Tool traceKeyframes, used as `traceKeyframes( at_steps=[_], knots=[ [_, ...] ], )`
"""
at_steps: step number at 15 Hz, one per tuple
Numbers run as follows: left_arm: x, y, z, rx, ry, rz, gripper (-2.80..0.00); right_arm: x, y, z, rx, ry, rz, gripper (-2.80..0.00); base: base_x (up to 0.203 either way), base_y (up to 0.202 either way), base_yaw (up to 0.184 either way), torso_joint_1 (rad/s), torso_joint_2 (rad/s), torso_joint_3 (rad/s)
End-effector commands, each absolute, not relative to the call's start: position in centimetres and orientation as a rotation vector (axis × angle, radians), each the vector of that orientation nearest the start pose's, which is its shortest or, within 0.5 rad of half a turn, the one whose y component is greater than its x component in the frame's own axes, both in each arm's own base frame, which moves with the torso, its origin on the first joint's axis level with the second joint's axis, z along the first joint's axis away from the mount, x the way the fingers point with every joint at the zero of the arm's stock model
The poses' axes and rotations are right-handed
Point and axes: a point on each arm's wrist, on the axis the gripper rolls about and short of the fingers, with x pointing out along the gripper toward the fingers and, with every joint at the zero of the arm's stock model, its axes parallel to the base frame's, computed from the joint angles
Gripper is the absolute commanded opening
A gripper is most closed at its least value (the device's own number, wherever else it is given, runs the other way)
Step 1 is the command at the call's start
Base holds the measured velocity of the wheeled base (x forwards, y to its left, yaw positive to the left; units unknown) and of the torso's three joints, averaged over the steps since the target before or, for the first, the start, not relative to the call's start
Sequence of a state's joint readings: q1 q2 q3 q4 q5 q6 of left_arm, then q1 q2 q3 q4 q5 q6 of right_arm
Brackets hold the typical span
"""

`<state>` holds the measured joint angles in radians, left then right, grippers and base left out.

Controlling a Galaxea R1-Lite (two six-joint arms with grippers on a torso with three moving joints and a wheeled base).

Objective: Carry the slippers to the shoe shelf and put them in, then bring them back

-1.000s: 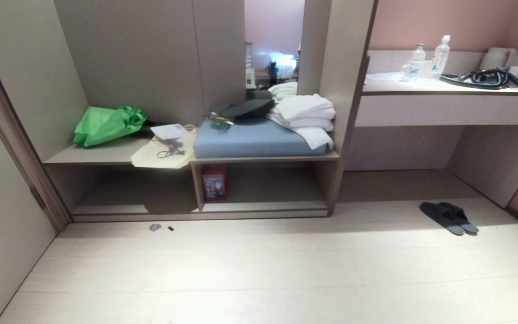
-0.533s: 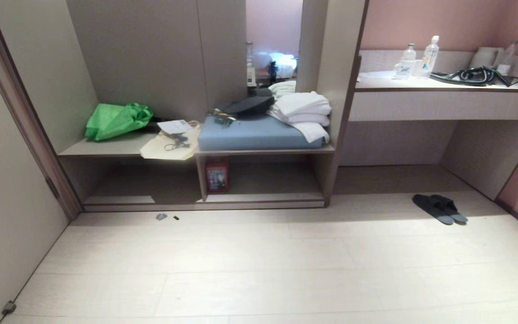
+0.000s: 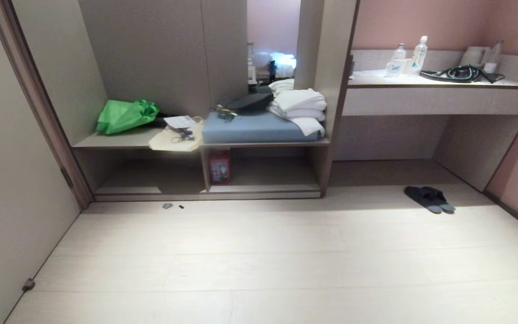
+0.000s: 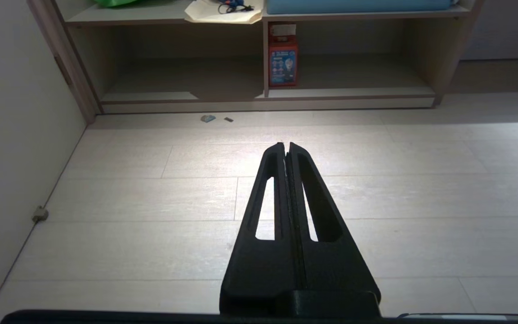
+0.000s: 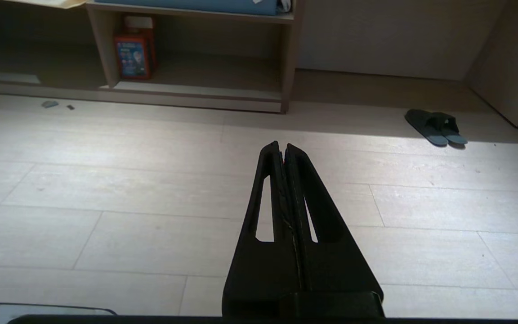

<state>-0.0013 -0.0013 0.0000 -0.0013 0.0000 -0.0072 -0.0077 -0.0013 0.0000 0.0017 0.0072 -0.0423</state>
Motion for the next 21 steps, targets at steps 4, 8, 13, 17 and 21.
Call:
traceKeyframes(
  at_steps=[4, 8, 13, 17, 21],
  knots=[
    [-2.28, 0.00, 7.56, -0.008, -0.002, -0.002, -2.80, -2.28, 0.03, 7.53, -0.043, 0.002, 0.000, -2.80, -0.192, 0.000, 0.001, 0.005, 0.00, 0.004],
    [-2.28, 0.00, 7.56, -0.008, -0.002, -0.001, -2.80, -2.28, 0.03, 7.53, -0.043, 0.002, 0.000, -2.80, -0.196, 0.000, 0.000, 0.003, 0.00, 0.001],
    [-2.28, 0.00, 7.56, -0.008, -0.002, -0.002, -2.80, -2.28, 0.03, 7.53, -0.043, 0.002, 0.000, -2.80, -0.196, 0.000, 0.001, 0.003, 0.00, 0.001],
    [-2.28, 0.00, 7.56, -0.008, -0.002, -0.002, -2.80, -2.28, 0.03, 7.55, -0.045, 0.000, 0.000, -2.80, -0.157, 0.000, 0.003, -0.004, 0.00, 0.004],
    [-2.28, 0.00, 7.56, -0.008, -0.002, -0.002, -2.80, -2.28, 0.04, 7.55, -0.046, 0.000, -0.002, -2.80, 0.000, 0.000, 0.000, 0.000, 0.00, 0.000]
  ],
)
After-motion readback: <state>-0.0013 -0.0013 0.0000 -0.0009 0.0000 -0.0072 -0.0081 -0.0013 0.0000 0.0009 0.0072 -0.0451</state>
